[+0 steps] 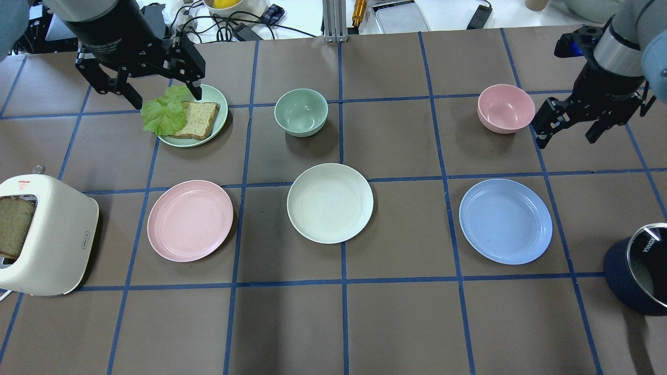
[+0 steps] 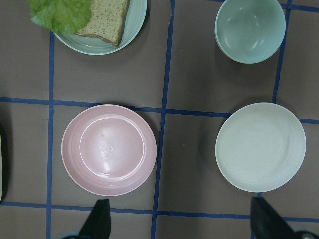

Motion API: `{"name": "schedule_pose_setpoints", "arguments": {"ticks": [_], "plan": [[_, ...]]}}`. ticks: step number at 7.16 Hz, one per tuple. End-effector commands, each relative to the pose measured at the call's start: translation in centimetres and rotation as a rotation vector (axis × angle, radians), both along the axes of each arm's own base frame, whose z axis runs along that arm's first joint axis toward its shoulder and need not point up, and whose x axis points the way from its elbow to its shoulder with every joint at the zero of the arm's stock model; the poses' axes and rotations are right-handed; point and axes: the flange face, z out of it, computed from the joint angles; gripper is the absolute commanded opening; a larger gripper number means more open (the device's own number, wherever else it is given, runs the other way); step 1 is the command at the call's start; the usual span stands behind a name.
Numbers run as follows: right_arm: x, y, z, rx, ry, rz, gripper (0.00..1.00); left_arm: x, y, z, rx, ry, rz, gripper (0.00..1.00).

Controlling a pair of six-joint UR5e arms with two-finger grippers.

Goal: Stack three plates with pink and blue
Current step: 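Move right gripper to the blue plate rim while left gripper approaches pink plate, then grip the pink plate rim with left gripper while right gripper grips blue plate rim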

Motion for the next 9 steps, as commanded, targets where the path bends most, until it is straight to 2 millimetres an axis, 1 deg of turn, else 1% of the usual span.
{"name": "schedule_pose_setpoints", "arguments": {"ticks": [1,2,3,4,5,6,7,8,9], "plan": [[-1.4,2.0,-5.6,0.009,0.049,-0.003,0.95,0.0,0.5,-4.0,0.082,0.002,0.003,1.00],[-2.1,3.0,-7.6,0.009,0.054,0.077,1.00,-0.1,1.5,-6.9,0.132,0.004,0.000,1.00],[-2.7,3.9,-9.2,0.008,0.051,0.089,1.00,-0.1,1.8,-11.3,0.183,0.003,0.002,1.00],[-3.0,5.2,-11.2,0.040,0.025,0.088,0.98,0.1,2.4,-15.7,0.177,-0.019,0.009,1.00],[-3.2,5.8,-12.4,0.027,0.030,0.102,0.97,0.4,3.2,-19.3,0.145,-0.033,0.013,1.00],[-2.9,6.4,-13.2,0.036,0.024,0.104,0.97,0.4,5.0,-23.1,0.148,-0.035,0.013,1.00],[-2.8,6.6,-13.6,0.041,0.018,0.105,0.96,0.9,6.3,-26.5,0.128,-0.040,0.034,1.00],[-2.9,6.3,-14.2,0.047,0.013,0.104,0.91,1.2,6.5,-28.3,0.089,-0.058,0.040,1.00],[-3.2,5.6,-15.1,0.026,0.017,0.097,0.91,1.2,6.4,-29.6,0.095,-0.056,0.045,0.95]]}}
